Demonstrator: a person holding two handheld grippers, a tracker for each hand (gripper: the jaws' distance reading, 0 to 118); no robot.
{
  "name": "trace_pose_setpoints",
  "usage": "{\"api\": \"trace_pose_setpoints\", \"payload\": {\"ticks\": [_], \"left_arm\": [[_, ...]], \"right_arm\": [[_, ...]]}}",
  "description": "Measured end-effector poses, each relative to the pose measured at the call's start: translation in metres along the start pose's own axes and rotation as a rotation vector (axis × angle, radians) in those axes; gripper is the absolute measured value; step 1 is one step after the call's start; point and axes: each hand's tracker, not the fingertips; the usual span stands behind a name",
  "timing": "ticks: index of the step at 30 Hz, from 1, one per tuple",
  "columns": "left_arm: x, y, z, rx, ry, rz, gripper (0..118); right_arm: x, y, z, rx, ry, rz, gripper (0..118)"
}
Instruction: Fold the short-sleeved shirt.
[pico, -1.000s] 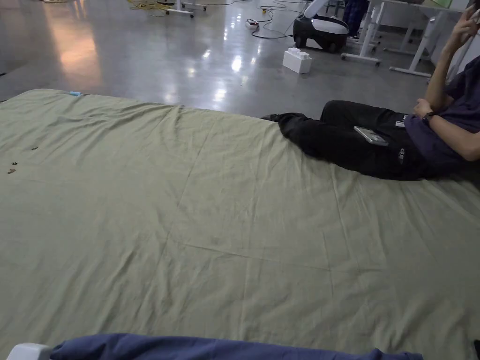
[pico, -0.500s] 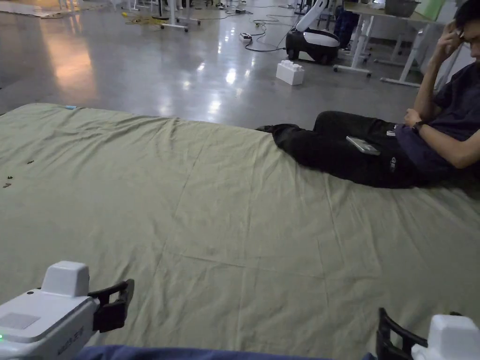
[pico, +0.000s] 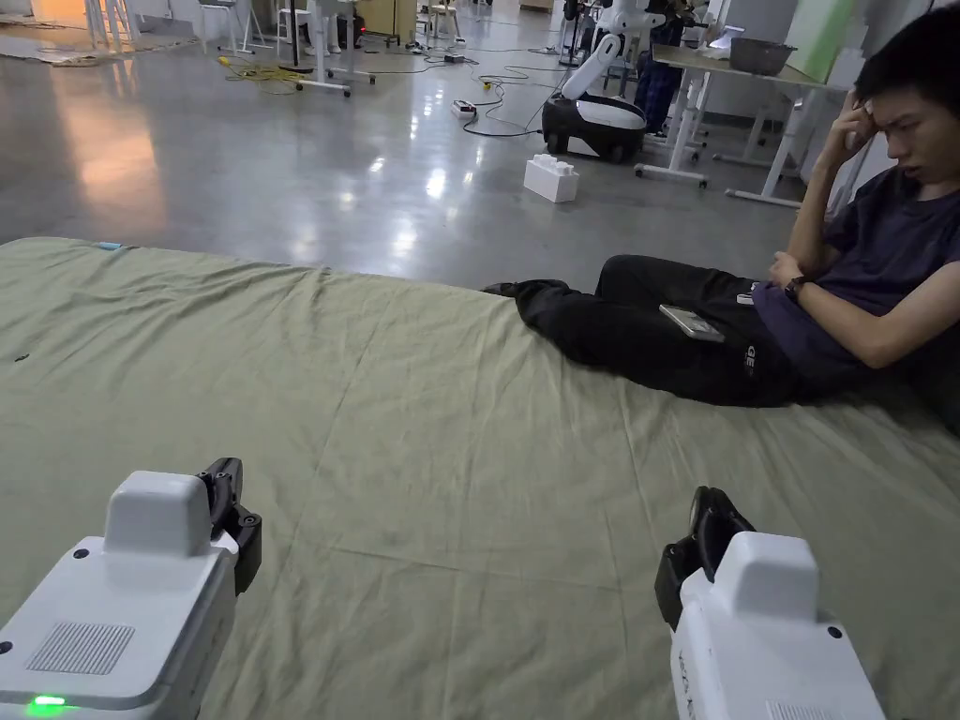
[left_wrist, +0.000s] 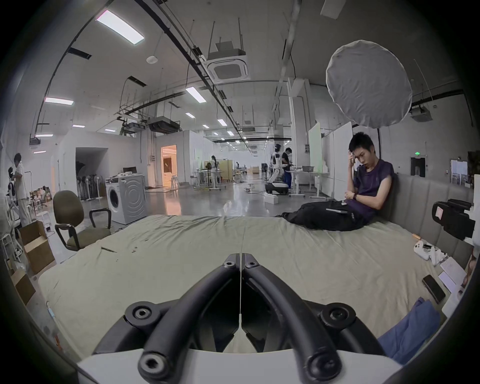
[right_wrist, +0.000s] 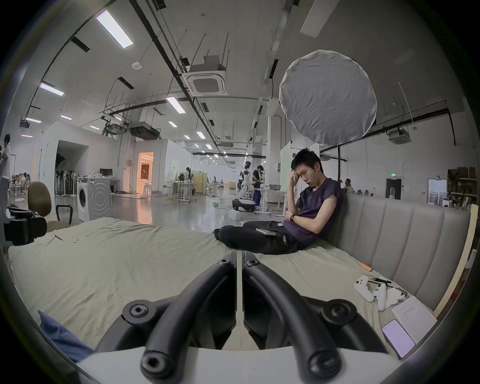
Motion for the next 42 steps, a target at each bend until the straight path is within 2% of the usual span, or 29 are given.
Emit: {"api": "trace_pose_setpoints", "payload": {"ticks": [1,3,8,14,19,21,25,26,35,38,41,42], "left_arm": [[-0.003,0.0,0.001,-0.005,-0.002,0.012,0],[-0.012,0.0,0.001,-0.023,-0.002,0.039,0],[-0.055,-0.019,0.005,-0.268,-0.083,0.091,0],[-0.114,-0.062,0.026,-0.483,-0.155,0.109,0],[-0.154,-0.098,0.032,-0.594,-0.134,0.176,1],[-0.172,-0.112,0.029,-0.644,-0.167,0.25,12],[-0.201,-0.137,0.014,-0.733,-0.202,0.329,73],[-0.205,-0.143,0.012,-0.744,-0.222,0.359,77],[-0.228,-0.202,-0.028,-0.882,-0.508,0.64,82],[-0.233,-0.208,-0.03,-0.79,-0.601,0.732,82],[-0.235,-0.219,-0.039,-0.82,-0.663,0.875,81],[-0.235,-0.223,-0.041,-0.811,-0.685,0.886,81]], "right_arm": [[-0.002,-0.001,-0.001,-0.03,0.015,-0.022,2],[-0.004,0.001,-0.002,-0.025,0.027,-0.011,2],[-0.008,-0.004,-0.007,-0.057,0.061,0.016,2],[-0.012,-0.018,-0.011,-0.11,0.079,0.031,2],[-0.015,-0.028,-0.012,-0.15,0.091,0.034,2],[-0.016,-0.031,-0.013,-0.167,0.097,0.04,2],[-0.017,-0.038,-0.014,-0.2,0.108,0.048,2],[-0.017,-0.04,-0.014,-0.208,0.106,0.053,2],[-0.016,-0.051,-0.011,-0.259,0.111,0.07,2],[-0.016,-0.053,-0.009,-0.267,0.11,0.073,2],[-0.015,-0.055,-0.008,-0.271,0.106,0.069,2],[-0.015,-0.055,-0.008,-0.272,0.105,0.07,2]]}}
